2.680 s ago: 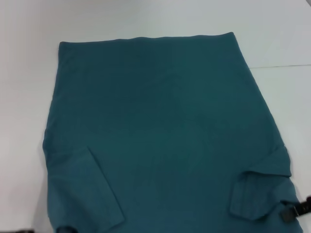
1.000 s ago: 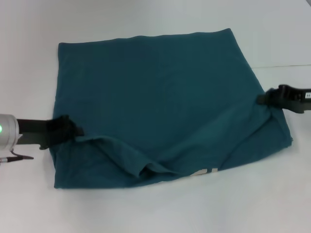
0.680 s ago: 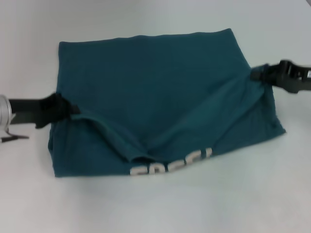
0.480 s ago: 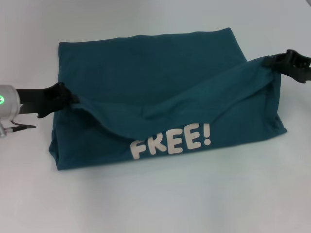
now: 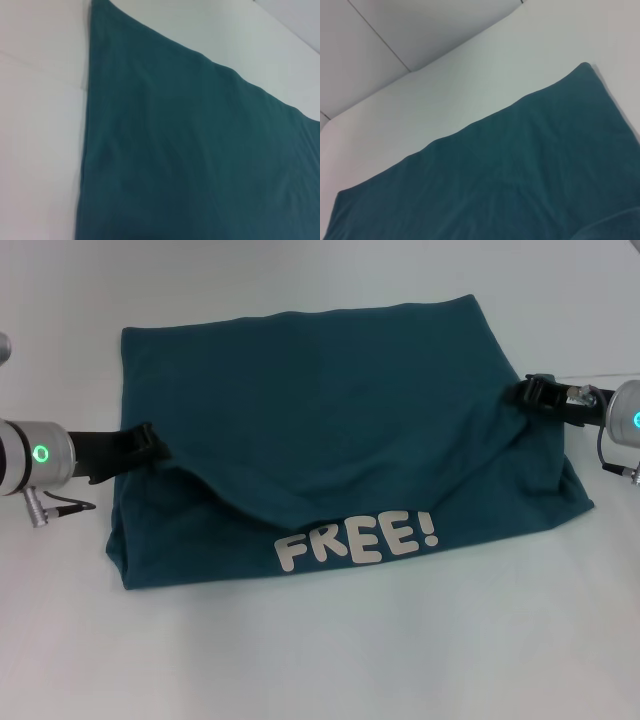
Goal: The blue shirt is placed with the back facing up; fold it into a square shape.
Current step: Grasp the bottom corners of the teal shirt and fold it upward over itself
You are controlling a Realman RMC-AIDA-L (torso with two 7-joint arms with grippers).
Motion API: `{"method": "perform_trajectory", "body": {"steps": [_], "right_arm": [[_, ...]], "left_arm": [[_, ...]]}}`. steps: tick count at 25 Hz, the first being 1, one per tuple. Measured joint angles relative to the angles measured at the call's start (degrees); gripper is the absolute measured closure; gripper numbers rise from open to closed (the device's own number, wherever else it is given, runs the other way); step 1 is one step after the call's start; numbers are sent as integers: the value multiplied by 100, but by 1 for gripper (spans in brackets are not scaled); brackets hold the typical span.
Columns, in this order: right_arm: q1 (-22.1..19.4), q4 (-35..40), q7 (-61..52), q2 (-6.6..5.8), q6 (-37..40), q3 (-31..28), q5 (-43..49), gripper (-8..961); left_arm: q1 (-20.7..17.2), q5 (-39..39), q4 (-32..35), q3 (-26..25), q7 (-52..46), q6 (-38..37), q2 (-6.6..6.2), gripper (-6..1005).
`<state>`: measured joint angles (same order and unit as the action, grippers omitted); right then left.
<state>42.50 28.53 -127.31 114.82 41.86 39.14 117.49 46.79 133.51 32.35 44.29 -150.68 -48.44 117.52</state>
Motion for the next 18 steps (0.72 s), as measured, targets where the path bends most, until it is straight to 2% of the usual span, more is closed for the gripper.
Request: {"method": "perform_trajectory", "body": {"steps": [7,10,12,15,18], "right_arm": [[9,304,-37,-34,270,-52,-41,814],[106,408,-31,-80,363,-42,-43,812],[191,409,-13,-103,264,-43,-45,811],[286,351,8,-101,5,-32,-47,809],[335,294,76,-21,-427,81,-40,807]], "left_arm": [[-111,-67,521,-44,-61,-32,95,945],[7,-91,523,-39,-75,38,67,944],[113,-82,489,-19,-70,192,68,944],[160,-80,488,-4,-26,436,145,943],[219,-70,444,45,77,810,248,942]]}}
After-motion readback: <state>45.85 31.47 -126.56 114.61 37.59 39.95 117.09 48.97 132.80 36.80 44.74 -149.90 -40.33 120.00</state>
